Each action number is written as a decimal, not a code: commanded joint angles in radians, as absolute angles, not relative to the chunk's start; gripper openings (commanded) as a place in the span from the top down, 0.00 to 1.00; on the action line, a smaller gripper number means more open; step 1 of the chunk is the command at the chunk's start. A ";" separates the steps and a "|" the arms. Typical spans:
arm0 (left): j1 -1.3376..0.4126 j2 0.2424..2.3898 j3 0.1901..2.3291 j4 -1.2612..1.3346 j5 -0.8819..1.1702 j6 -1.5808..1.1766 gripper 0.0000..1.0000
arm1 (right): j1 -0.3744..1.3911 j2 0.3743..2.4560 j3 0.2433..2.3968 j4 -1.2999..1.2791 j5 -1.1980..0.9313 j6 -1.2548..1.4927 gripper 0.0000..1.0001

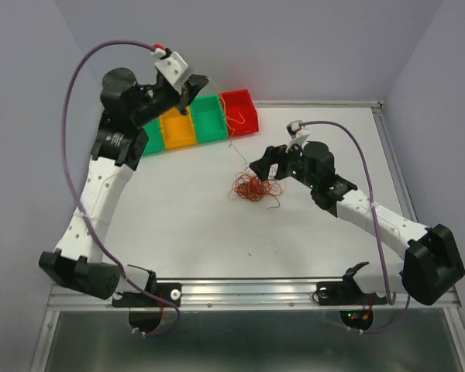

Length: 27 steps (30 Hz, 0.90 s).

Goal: Untangle the cables

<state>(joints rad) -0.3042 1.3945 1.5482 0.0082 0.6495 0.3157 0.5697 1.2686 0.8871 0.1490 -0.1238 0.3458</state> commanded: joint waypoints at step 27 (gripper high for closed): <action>-0.313 1.333 2.112 -0.233 0.416 0.160 1.00 | 0.598 1.470 0.914 0.505 -0.465 0.287 0.14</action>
<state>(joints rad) -0.3122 1.3746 2.1132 -0.2932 0.4114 0.1741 0.5907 1.4673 0.8631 0.4343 -0.4244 0.2951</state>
